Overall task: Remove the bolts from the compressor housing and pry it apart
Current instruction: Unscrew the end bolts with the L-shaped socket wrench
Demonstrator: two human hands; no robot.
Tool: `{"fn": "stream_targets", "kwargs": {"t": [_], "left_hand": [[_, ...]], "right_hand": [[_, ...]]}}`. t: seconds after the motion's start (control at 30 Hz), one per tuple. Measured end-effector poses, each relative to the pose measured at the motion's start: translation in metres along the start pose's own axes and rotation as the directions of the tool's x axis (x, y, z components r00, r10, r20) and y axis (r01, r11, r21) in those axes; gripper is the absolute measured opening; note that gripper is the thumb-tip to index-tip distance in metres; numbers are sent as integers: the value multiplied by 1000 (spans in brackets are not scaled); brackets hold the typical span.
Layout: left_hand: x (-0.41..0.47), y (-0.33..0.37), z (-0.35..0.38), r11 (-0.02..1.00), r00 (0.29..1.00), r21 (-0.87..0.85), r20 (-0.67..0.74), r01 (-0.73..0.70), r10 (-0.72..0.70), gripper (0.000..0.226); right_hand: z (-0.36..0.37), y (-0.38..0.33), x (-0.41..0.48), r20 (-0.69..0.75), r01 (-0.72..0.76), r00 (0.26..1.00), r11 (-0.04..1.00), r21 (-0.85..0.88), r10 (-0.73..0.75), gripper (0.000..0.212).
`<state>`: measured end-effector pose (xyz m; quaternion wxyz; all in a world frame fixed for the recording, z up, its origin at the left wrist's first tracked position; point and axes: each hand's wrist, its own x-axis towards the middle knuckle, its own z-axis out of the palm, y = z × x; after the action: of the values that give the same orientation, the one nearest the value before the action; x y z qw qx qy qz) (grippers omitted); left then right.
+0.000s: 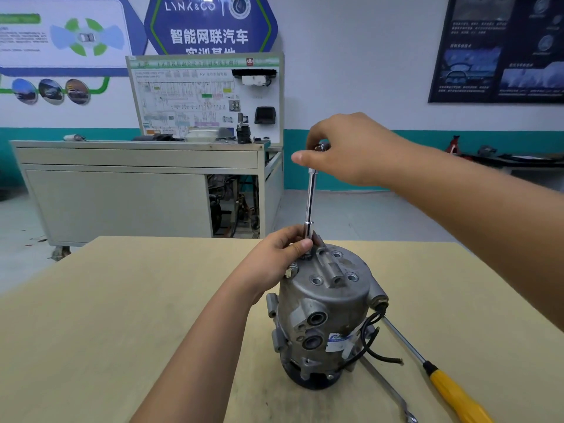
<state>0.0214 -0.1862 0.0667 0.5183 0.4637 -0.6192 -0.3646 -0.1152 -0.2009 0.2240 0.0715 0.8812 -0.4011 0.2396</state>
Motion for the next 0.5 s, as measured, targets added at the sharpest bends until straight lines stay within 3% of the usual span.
{"fn": "stream_targets", "kwargs": {"t": [0.17, 0.23, 0.37, 0.5], "left_hand": [[-2, 1, 0, 1000, 1000, -3, 8, -12, 12, 33], [-3, 1, 0, 1000, 1000, -2, 13, -15, 15, 31], [-1, 1, 0, 1000, 1000, 1, 19, -12, 12, 27], [0, 0, 0, 1000, 1000, -4, 20, -9, 9, 27]], "right_hand": [[9, -5, 3, -64, 73, 996, 995, 72, -68, 15], [10, -5, 2, -57, 94, 994, 991, 93, -89, 21], [8, 2, 2, 13, 90, 996, 986, 139, -92, 52], [8, 9, 5, 31, 106, 993, 981, 160, -112, 34]]}}
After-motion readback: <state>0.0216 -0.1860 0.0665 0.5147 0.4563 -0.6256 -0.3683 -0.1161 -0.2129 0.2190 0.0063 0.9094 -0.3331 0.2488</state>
